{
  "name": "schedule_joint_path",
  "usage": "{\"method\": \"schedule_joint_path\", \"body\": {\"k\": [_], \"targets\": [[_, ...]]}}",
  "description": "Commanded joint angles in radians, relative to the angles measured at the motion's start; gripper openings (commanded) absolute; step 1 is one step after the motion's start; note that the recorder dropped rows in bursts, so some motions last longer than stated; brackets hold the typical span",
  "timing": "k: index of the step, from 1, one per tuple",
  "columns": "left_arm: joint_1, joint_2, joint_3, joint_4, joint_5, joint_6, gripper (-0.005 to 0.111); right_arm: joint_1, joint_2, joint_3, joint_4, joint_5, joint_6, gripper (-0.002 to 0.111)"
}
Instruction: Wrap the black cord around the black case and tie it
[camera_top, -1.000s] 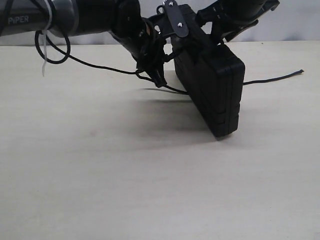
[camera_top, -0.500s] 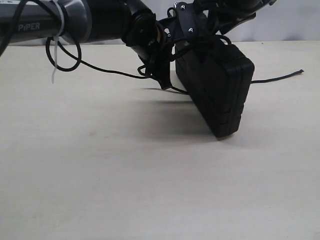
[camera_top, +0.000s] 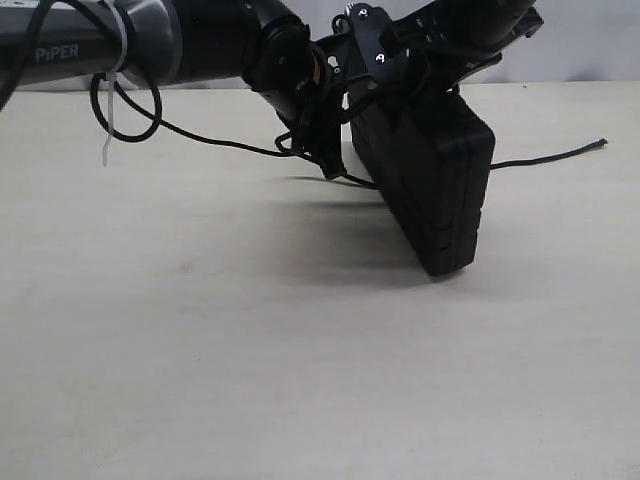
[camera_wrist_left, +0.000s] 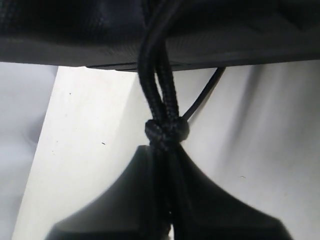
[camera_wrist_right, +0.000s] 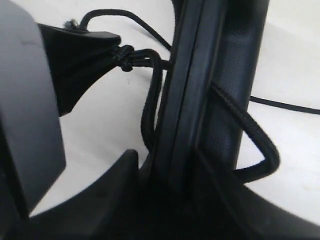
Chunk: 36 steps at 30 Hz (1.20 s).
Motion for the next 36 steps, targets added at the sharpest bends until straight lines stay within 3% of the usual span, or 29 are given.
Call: {"method": "schedule_joint_path", "body": {"k": [1,12,24,29,33,36], "targets": [[-0.002,-0.01,0.0,-0.062,-0.037,-0.011,0.0,0.0,-0.008,0.008,0.043,0.006,-0.035,0.035],[-0.059,-0.01,0.0,-0.057,-0.089,0.017,0.0,0.0,-0.008,0.008,0.045,0.006,-0.048,0.035],[-0.057,-0.01,0.0,-0.05,-0.071,0.017,0.0,0.0,-0.057,0.008,-0.016,0.006,-0.18,0.035],[-0.057,-0.01,0.0,-0.053,-0.07,0.017,0.0,0.0,-0.099,0.008,-0.124,-0.042,-0.172,0.035],[-0.057,-0.01,0.0,-0.053,-0.07,0.017,0.0,-0.004,-0.118,0.008,-0.465,-0.098,0.155,0.035],[-0.057,-0.01,0.0,-0.053,-0.072,0.017,0.0,-0.004,-0.104,0.011,-0.465,-0.075,-0.049,0.035]]}}
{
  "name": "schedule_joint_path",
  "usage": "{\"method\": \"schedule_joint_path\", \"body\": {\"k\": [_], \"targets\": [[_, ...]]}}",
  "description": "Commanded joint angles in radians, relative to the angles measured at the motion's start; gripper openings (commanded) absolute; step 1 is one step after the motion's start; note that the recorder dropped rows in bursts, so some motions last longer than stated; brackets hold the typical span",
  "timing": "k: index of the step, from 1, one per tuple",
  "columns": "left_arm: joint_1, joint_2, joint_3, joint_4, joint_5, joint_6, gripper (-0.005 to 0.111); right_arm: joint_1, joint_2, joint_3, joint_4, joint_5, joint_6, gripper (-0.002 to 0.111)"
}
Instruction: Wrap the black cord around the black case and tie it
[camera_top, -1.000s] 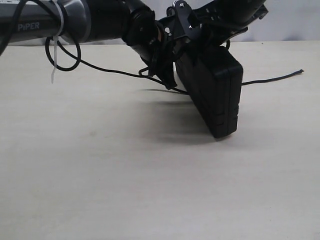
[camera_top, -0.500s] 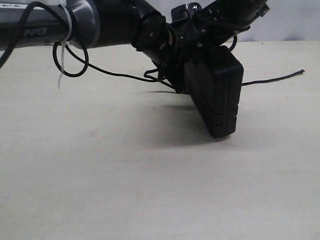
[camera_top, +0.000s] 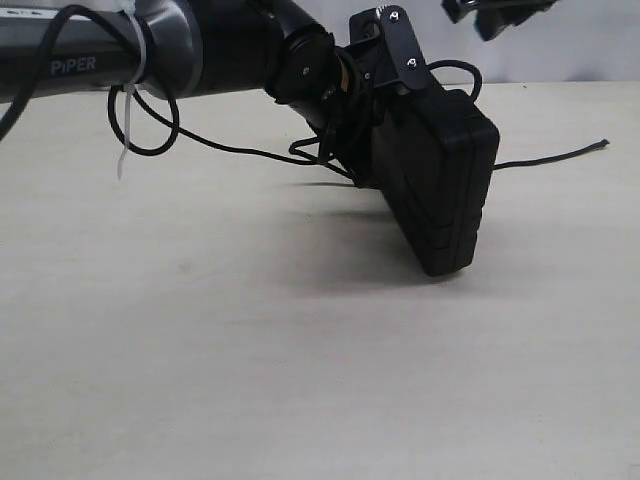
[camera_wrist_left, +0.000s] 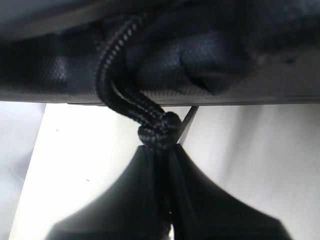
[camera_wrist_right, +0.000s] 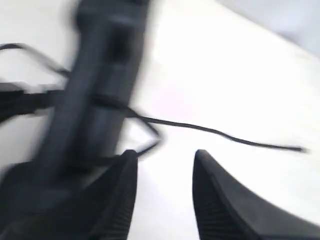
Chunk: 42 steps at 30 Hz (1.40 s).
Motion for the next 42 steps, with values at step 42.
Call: {"method": "schedule_joint_path", "body": {"k": [42], "targets": [[-0.01,-0.014,0.0,-0.007,0.023,0.01,0.028,0.0,0.167,0.029,-0.052,-0.107,-0.217,0.004]]}}
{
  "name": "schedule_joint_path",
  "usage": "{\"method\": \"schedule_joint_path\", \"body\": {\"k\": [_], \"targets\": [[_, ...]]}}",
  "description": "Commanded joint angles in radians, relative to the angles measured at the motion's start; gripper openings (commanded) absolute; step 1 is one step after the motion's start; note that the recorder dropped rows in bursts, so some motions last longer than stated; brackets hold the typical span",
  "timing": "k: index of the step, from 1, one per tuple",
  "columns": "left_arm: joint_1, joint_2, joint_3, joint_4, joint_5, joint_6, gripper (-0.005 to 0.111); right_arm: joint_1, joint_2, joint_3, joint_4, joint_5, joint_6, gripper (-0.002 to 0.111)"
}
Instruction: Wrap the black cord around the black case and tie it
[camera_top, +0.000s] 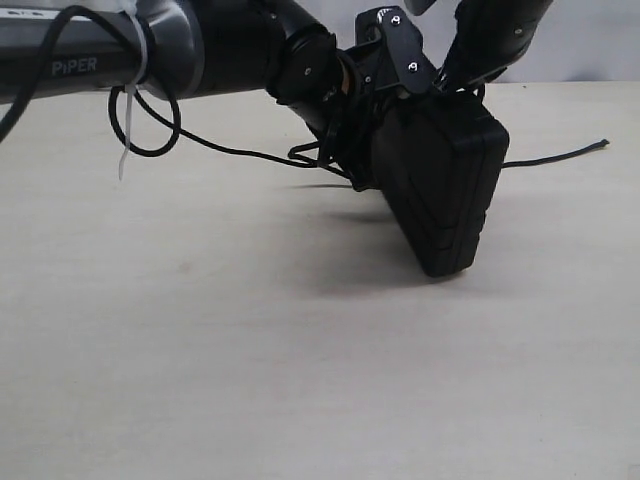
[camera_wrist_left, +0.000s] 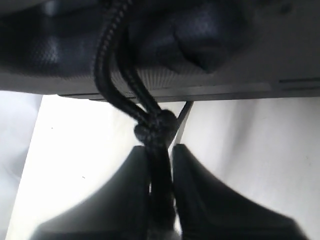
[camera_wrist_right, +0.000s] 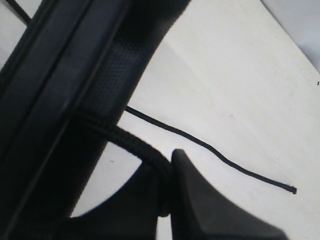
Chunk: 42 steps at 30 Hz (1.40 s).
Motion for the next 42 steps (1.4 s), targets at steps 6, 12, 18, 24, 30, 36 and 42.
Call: {"method": "schedule_joint_path", "body": {"k": [6,12,18,24,30,36,42], "targets": [[-0.008,-0.052,0.0,0.054,0.032,0.0,0.046,-0.002,-0.008,0.001,0.117,-0.002,-0.011,0.004],[0.022,-0.117,0.0,0.069,0.065,-0.008,0.047,-0.002,-0.008,0.001,0.186,0.006,-0.028,0.004],[0.06,-0.141,0.0,0.064,0.095,-0.028,0.047,-0.001,-0.028,0.001,0.27,0.025,-0.043,0.004],[0.078,-0.141,0.0,0.064,0.122,-0.028,0.046,0.004,-0.033,0.001,0.384,0.036,-0.087,0.004],[0.078,-0.141,0.0,0.038,0.122,-0.032,0.046,0.023,-0.039,-0.001,0.295,0.047,-0.069,0.004],[0.078,-0.139,0.0,-0.021,0.12,-0.025,0.046,0.021,-0.058,-0.001,0.254,0.035,0.007,0.004],[0.078,-0.083,0.0,-0.252,0.209,0.229,0.046,0.029,-0.008,0.043,0.371,0.037,-0.024,0.004]]}}
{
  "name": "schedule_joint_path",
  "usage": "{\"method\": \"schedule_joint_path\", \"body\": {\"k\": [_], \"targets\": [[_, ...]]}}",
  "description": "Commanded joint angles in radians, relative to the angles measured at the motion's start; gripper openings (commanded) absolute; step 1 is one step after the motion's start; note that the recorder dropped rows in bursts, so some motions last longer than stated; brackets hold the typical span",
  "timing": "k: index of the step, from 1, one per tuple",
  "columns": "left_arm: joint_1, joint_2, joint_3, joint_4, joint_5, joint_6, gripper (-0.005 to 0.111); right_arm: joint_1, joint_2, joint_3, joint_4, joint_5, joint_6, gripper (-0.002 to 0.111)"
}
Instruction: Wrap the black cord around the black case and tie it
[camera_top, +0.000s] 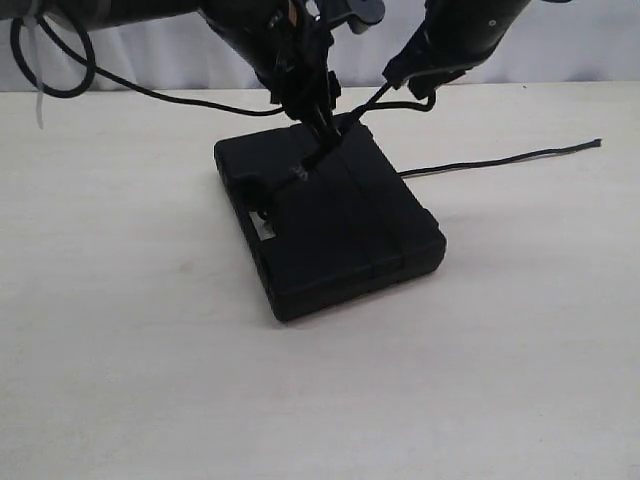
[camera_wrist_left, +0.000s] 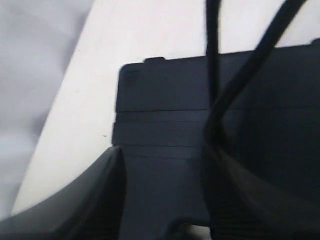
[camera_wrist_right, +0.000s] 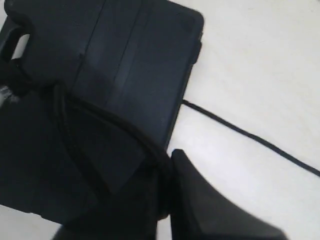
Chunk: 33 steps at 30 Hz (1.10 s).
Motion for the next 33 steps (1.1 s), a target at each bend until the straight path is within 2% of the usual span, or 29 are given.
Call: {"method": "schedule_joint_path", "body": {"k": [1,12,13,15,16,20,21,22,24,28,33], "targets": [[0.003,0.054,0.0,-0.131,0.079,0.163,0.046,0.01,0.035,0.038,0.039,-0.004,-0.029,0.004],[0.005,0.177,0.0,-0.128,0.062,0.163,0.046,0.02,0.037,0.05,0.028,-0.013,-0.082,0.005],[0.005,0.185,0.0,-0.125,0.058,0.163,0.046,0.02,0.037,0.05,0.028,-0.013,-0.082,0.007],[0.005,0.204,0.0,-0.125,0.051,0.163,0.046,0.02,0.037,0.05,0.012,-0.015,-0.064,0.019],[0.005,0.204,0.0,-0.135,0.055,0.163,0.046,0.02,0.037,0.05,-0.075,-0.04,0.01,0.025],[0.018,0.177,0.0,-0.112,0.1,0.19,0.046,0.019,0.037,0.05,-0.219,-0.047,0.148,0.025],[0.02,0.154,0.0,-0.152,0.114,0.212,0.046,-0.01,0.037,0.05,-0.298,-0.039,0.31,0.025],[0.02,0.133,0.0,-0.267,0.167,0.339,0.046,-0.069,0.037,0.05,-0.268,-0.019,0.348,0.025],[0.022,0.146,0.0,-0.556,0.307,0.684,0.046,-0.23,0.037,0.05,-0.106,0.03,0.295,0.025],[0.024,0.19,0.0,-0.558,0.205,0.713,0.046,-0.364,0.037,0.129,-0.047,-0.021,0.254,0.026],[0.022,0.236,0.0,-0.504,0.116,0.686,0.045,-0.412,0.037,0.204,-0.032,-0.157,0.254,0.026]]}}
